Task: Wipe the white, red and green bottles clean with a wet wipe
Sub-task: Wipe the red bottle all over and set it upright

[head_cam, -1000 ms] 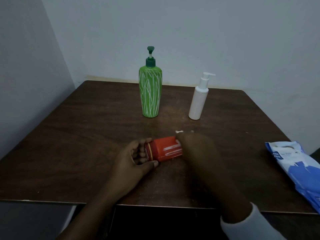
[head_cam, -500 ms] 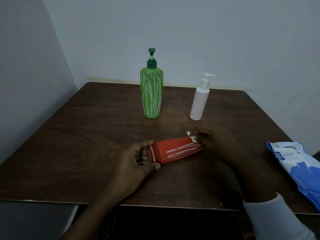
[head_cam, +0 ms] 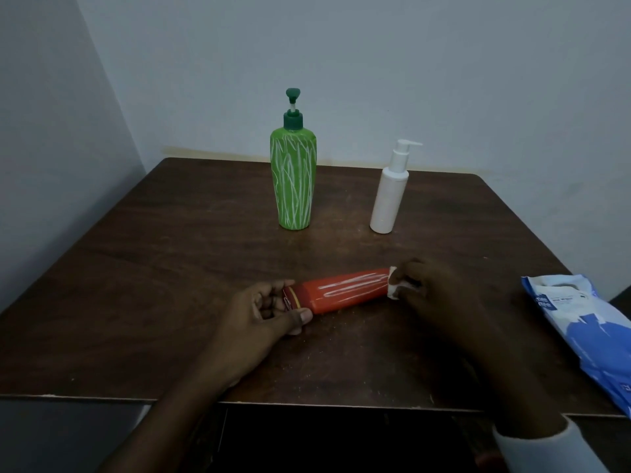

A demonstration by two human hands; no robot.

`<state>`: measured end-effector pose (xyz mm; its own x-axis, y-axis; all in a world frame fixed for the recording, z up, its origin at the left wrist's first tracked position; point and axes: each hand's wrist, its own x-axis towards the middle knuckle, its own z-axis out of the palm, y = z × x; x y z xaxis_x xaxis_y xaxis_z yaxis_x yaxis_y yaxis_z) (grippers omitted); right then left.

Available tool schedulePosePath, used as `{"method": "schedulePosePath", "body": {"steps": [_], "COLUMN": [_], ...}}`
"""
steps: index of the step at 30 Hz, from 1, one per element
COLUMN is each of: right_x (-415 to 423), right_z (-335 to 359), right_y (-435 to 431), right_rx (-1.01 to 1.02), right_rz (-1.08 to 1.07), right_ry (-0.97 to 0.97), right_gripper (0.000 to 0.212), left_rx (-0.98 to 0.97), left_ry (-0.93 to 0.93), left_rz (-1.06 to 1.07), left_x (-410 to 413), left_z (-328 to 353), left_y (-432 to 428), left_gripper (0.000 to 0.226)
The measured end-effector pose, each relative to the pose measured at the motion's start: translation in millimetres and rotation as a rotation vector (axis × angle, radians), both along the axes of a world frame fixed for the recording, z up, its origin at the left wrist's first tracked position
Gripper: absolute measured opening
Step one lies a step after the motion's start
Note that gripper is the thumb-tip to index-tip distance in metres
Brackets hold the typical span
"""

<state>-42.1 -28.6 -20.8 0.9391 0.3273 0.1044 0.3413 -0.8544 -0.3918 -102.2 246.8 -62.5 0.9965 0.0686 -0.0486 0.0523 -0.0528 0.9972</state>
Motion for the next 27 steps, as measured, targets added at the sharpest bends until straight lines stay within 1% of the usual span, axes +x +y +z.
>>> {"method": "schedulePosePath", "body": {"steps": [3,5,8,10,12,14,15,17,20,21,24,27], "right_x": [-12.9,-28.3,-54.2,-61.8,-56.1,-43.7,-37.4,-24.2,-5.2,-1.8,-7.0,-23.5], "right_z": [-1.6,-5.3,-12.1,-15.4,-15.2,-16.8,-16.6,-10.3,-0.9,-0.9,-2.8,-8.3], "right_y": [20.1,37.3,65.7,79.6,77.5,59.4,47.0,23.9,0.3,-2.8,10.9,47.6], "right_rx": [-0.063,-0.097,-0.115,-0.116,-0.065,-0.034,-0.04,-0.063,-0.118,-0.116,-0.105,-0.042], "right_rz": [0.04,0.106,0.26,0.33,0.33,0.267,0.21,0.045,-0.137,-0.158,-0.12,0.04], "right_ry": [-0.053,-0.136,-0.273,-0.339,-0.307,-0.279,-0.259,-0.155,0.031,0.034,-0.047,-0.095], "right_gripper": [0.019,0.02,0.033,0.036,0.036,0.03,0.025,0.019,0.018,0.019,0.025,0.025], "left_rx": [-0.01,-0.014,0.011,0.026,0.021,0.027,0.032,0.053,0.082,0.083,0.095,0.125], "left_ry": [0.004,0.001,-0.019,-0.028,-0.028,-0.025,-0.023,-0.035,-0.051,-0.056,-0.076,-0.09], "left_rz": [0.008,0.008,-0.012,-0.015,-0.011,-0.012,-0.013,-0.029,-0.056,-0.053,-0.022,-0.025], "left_x": [0.8,1.6,0.3,-0.1,1.1,2.9,3.3,3.9,4.2,4.0,2.9,1.9], "left_z": [-1.2,-2.5,-2.1,-1.5,-2.4,-5.3,-6.5,-8.1,-9.6,-10.1,-11.1,-12.4], "left_y": [0.3,0.5,1.0,1.7,2.5,2.4,2.1,1.0,-0.2,-0.4,-0.2,1.4], "left_gripper": [0.052,0.051,0.049,0.047,0.047,0.05,0.051,0.052,0.052,0.053,0.06,0.059]}}
